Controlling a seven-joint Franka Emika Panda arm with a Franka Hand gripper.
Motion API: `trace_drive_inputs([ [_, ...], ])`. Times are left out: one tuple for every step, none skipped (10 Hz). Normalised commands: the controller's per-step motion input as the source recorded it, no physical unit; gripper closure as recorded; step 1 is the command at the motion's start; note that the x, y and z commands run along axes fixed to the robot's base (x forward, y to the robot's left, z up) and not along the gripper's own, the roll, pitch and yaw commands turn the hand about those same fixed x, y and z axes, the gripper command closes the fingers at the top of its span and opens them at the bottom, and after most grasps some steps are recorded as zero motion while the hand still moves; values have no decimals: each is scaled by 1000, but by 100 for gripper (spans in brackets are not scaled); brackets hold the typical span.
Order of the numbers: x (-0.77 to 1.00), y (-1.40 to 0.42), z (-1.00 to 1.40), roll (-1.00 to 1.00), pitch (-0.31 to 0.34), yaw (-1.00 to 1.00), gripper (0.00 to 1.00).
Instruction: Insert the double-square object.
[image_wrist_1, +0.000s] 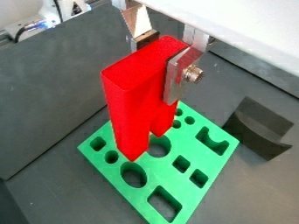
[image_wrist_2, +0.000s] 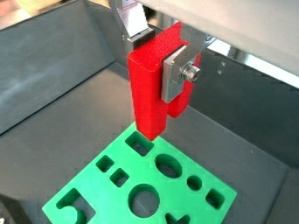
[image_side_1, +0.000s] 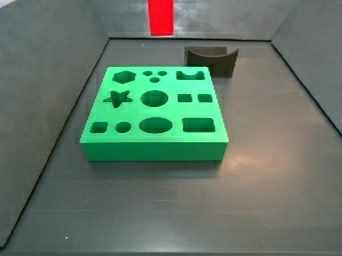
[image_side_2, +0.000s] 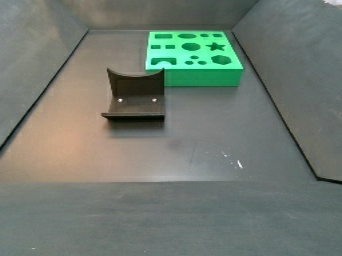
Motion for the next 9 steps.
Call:
trace_drive_inputs([
  [126, 83, -446, 0, 0, -966, 100],
  [166, 97, -463, 0, 0, -951, 100],
  [220, 177, -483, 1, 0, -840, 100],
  [423, 429, -460, 0, 23, -563, 100],
  [557, 540, -414, 0, 51, -377, 100],
  [626, 546, -403, 0, 81, -300, 100],
  [637, 440, -397, 0, 93, -283, 100],
  [549, 303, -357, 0, 20, -603, 100],
  [289, 169, -326, 0, 0, -863, 100],
])
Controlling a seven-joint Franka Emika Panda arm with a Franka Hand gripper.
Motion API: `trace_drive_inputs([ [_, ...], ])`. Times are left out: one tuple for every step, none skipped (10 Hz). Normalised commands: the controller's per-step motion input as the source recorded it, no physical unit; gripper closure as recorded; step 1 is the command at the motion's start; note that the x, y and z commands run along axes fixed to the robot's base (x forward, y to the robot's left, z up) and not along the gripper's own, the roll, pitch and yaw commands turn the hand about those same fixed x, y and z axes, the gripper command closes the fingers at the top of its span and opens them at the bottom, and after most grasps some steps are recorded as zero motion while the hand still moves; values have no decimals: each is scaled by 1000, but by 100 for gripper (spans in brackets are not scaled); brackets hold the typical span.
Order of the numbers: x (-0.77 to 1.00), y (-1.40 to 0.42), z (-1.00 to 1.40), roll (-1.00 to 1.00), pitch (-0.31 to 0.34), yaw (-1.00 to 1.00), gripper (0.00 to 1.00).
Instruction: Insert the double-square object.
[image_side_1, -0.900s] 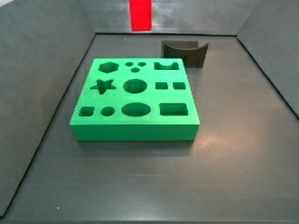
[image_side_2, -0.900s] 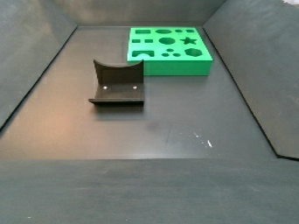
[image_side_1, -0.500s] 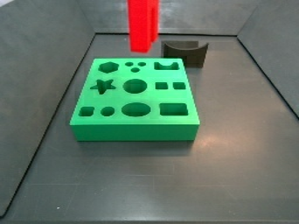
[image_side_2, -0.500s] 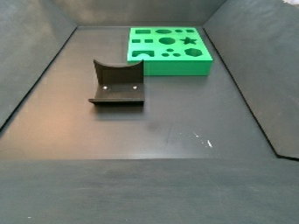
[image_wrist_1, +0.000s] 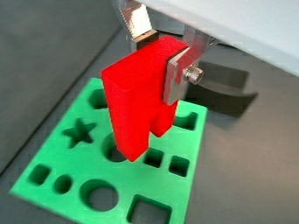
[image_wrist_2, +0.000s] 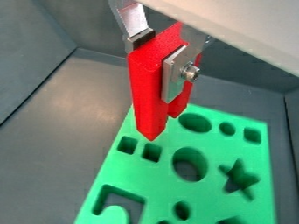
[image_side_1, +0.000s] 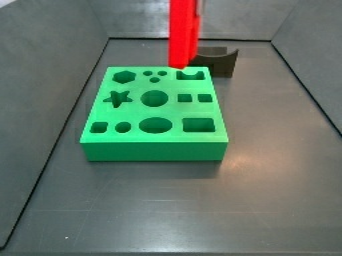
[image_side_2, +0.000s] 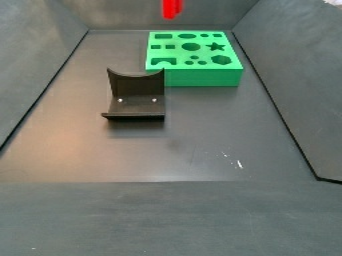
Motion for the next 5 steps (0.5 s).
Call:
trace_drive_inputs([
  [211, 109, -206, 0, 0, -900, 100],
  [240, 89, -189, 0, 0, -869, 100],
  [320, 66, -149, 0, 0, -800, 100],
  [311, 66, -171, 0, 0, -809, 100],
  [257, 66, -249, 0, 0, -854, 100],
])
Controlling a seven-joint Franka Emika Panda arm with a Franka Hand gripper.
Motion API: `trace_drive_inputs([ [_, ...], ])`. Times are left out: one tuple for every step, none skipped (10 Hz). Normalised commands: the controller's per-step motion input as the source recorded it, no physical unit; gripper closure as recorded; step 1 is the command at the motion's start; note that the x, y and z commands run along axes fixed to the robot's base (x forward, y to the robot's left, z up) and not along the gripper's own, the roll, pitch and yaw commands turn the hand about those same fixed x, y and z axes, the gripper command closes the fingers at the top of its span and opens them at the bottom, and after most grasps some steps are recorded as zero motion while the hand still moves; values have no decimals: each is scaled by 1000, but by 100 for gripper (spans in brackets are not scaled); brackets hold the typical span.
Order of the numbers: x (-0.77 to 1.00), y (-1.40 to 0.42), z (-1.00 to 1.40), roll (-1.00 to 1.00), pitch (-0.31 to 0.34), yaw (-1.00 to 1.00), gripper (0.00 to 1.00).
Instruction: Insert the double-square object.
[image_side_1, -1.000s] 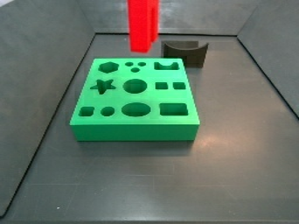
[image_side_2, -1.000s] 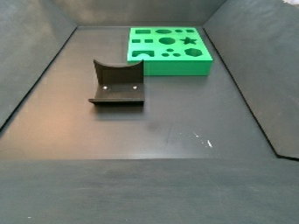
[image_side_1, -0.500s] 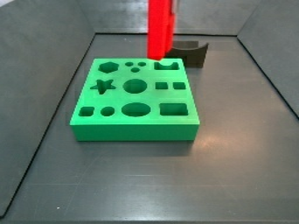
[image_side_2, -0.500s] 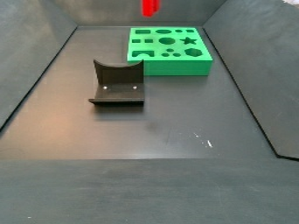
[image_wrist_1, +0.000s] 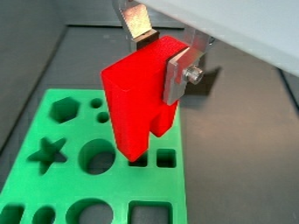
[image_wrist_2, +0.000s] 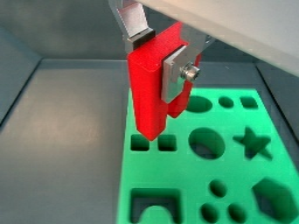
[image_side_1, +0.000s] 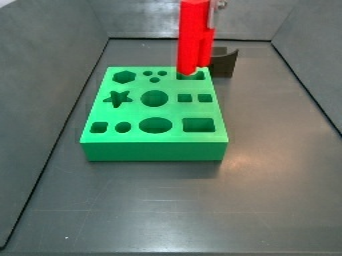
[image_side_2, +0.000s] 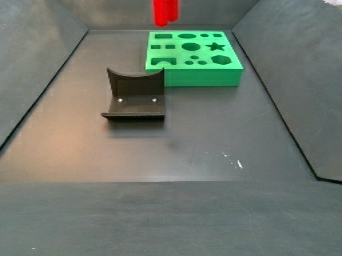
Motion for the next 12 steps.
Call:
trace_drive_inputs([
  [249, 66, -251, 0, 0, -869, 100],
  [240, 69, -246, 0, 0, -874, 100],
  [234, 63, -237, 0, 0, -871, 100],
  [77, 0, -277, 1, 0, -946, 100],
  [0, 0, -297, 13, 0, -1000, 100],
  [-6, 0, -340, 36, 0, -1000, 100],
  [0, -3, -303, 33, 20, -1000, 100],
  [0, -43, -260, 16, 29, -977, 100],
  [0, -34, -303, 24, 0, -1000, 100],
  [0, -49, -283, 26, 1, -986, 100],
  [154, -146, -149, 0, 0, -846, 100],
  [334, -243, -180, 0, 0, -643, 100],
])
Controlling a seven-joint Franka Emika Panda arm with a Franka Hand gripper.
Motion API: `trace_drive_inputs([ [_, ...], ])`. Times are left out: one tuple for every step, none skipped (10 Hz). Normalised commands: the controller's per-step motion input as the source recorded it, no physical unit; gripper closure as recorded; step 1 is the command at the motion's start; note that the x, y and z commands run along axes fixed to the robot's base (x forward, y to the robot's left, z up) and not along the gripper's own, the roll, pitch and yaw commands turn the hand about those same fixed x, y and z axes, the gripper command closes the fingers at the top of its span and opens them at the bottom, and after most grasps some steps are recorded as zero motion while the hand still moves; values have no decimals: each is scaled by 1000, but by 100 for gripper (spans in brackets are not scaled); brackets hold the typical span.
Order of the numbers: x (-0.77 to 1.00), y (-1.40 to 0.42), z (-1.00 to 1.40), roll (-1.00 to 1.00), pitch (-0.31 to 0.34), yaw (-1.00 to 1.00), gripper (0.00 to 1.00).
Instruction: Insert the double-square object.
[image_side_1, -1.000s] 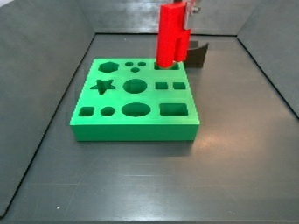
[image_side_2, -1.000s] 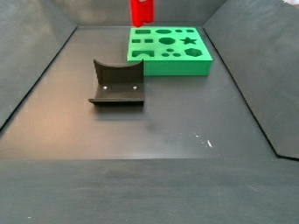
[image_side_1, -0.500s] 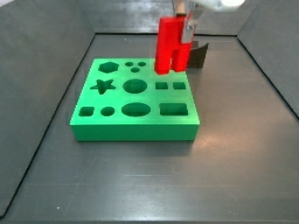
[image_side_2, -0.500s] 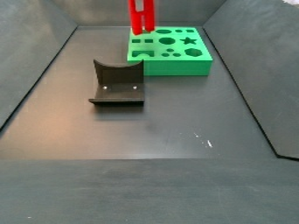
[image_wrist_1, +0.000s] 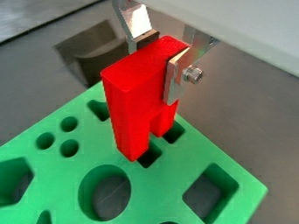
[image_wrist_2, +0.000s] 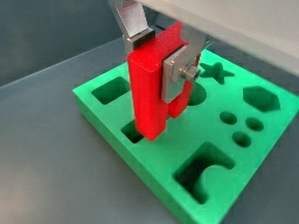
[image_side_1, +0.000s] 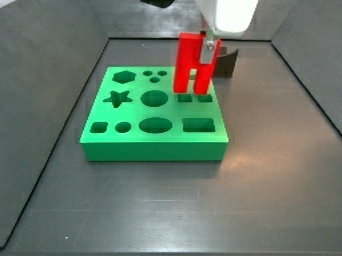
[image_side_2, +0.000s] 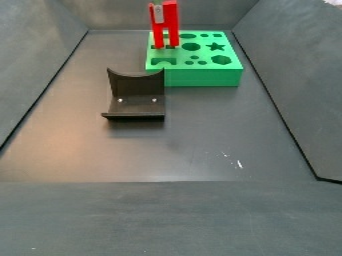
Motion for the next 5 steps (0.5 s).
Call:
trace_drive_inputs([
  [294, -280, -146, 96, 60, -214, 100],
  [80, -160, -109, 120, 23, 71, 100],
  [0, -157, -149, 97, -6, 197, 100],
  [-60, -166, -163, 37, -49, 234, 100],
  [-171, 0, -174, 27, -36, 200, 100],
])
